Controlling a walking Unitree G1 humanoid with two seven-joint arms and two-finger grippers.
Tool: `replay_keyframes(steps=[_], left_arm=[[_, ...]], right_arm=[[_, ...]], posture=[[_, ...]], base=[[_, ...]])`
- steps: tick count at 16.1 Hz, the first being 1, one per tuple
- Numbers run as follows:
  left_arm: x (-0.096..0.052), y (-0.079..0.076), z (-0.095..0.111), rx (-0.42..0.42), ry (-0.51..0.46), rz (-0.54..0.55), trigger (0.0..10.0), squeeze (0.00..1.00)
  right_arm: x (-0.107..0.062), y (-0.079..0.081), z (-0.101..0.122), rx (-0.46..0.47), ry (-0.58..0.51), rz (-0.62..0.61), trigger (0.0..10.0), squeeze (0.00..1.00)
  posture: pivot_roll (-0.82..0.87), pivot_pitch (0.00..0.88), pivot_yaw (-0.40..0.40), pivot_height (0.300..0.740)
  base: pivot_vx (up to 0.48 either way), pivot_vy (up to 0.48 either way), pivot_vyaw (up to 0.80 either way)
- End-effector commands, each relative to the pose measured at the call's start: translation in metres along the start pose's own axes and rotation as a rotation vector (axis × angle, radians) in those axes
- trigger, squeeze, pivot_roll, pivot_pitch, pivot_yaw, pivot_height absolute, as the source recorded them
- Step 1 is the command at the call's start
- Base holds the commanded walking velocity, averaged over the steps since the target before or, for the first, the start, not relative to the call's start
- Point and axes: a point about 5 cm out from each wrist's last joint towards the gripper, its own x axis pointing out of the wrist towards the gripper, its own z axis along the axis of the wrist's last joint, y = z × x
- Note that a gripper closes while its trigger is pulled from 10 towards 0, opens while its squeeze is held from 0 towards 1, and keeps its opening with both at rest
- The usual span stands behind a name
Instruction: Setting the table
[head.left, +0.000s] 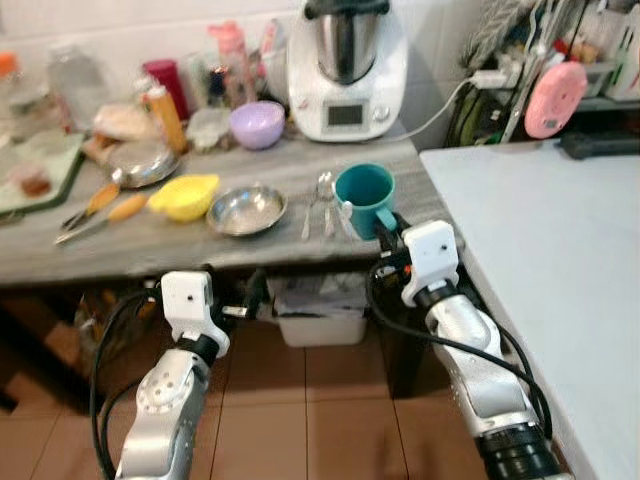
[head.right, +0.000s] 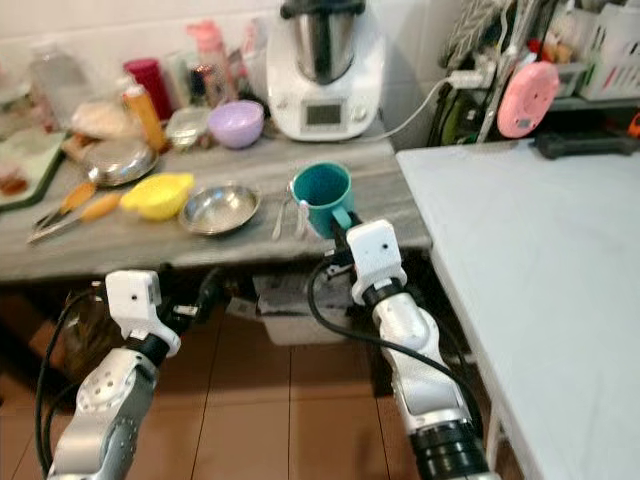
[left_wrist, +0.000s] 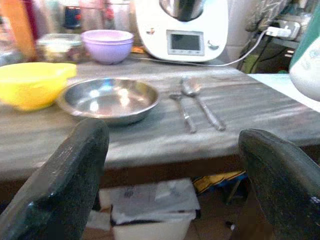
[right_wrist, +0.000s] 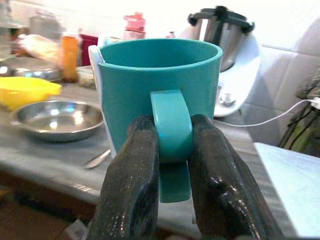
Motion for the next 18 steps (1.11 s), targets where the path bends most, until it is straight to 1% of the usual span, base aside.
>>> replay_keyframes(steps=[1, 3, 6, 9, 11, 12, 15, 17, 18], left_arm=[[0.002, -0.003, 0.004, 0.007, -0.009, -0.019, 10.0, 0.0], [0.001, -0.006, 0.008, 0.005, -0.022, -0.016, 10.0, 0.0], [0.002, -0.01, 0.013, 0.01, -0.038, -0.03, 10.0, 0.0], [0.001, -0.009, 0.014, 0.014, -0.038, -0.029, 10.0, 0.0], [0.0, -0.009, 0.016, 0.038, -0.039, -0.034, 10.0, 0.0], [-0.001, -0.011, 0.019, 0.027, -0.048, -0.042, 10.0, 0.0], [-0.006, -0.01, 0.022, 0.052, -0.036, -0.035, 10.0, 0.0], [-0.009, -0.011, 0.028, 0.069, -0.059, -0.037, 10.0, 0.0], [-0.011, -0.01, 0.032, 0.082, -0.079, -0.017, 10.0, 0.0]], right_arm=[[0.002, -0.004, 0.008, -0.007, -0.035, -0.007, 10.0, 0.0], [0.002, -0.003, 0.009, -0.019, -0.044, -0.001, 10.0, 0.0], [0.004, -0.002, 0.016, -0.009, -0.063, -0.005, 10.0, 0.0], [0.005, -0.003, 0.018, -0.007, -0.07, -0.008, 10.0, 0.0], [0.004, -0.003, 0.019, -0.006, -0.07, -0.007, 10.0, 0.0], [0.004, -0.003, 0.019, -0.006, -0.071, -0.008, 10.0, 0.0], [0.004, -0.003, 0.02, -0.009, -0.071, -0.003, 10.0, 0.0], [0.004, -0.002, 0.02, -0.006, -0.072, 0.002, 10.0, 0.0], [0.004, -0.001, 0.02, -0.003, -0.073, 0.004, 10.0, 0.0]], posture=[[-0.12, 0.0, 0.075, 0.74], [-0.12, 0.0, 0.075, 0.74], [-0.12, 0.0, 0.076, 0.74], [-0.13, 0.0, 0.077, 0.74], [-0.13, 0.0, 0.078, 0.74], [-0.13, 0.0, 0.078, 0.74], [-0.13, 0.0, 0.075, 0.74], [-0.13, 0.0, 0.076, 0.74], [-0.12, 0.0, 0.078, 0.74]], base=[[0.48, 0.0, 0.0], [0.48, 0.0, 0.0], [0.48, 0.0, 0.0], [0.48, 0.0, 0.0], [0.48, 0.0, 0.0], [0.48, 0.0, 0.0], [0.0, 0.0, 0.0], [0.0, 0.0, 0.0], [0.0, 0.0, 0.0]])
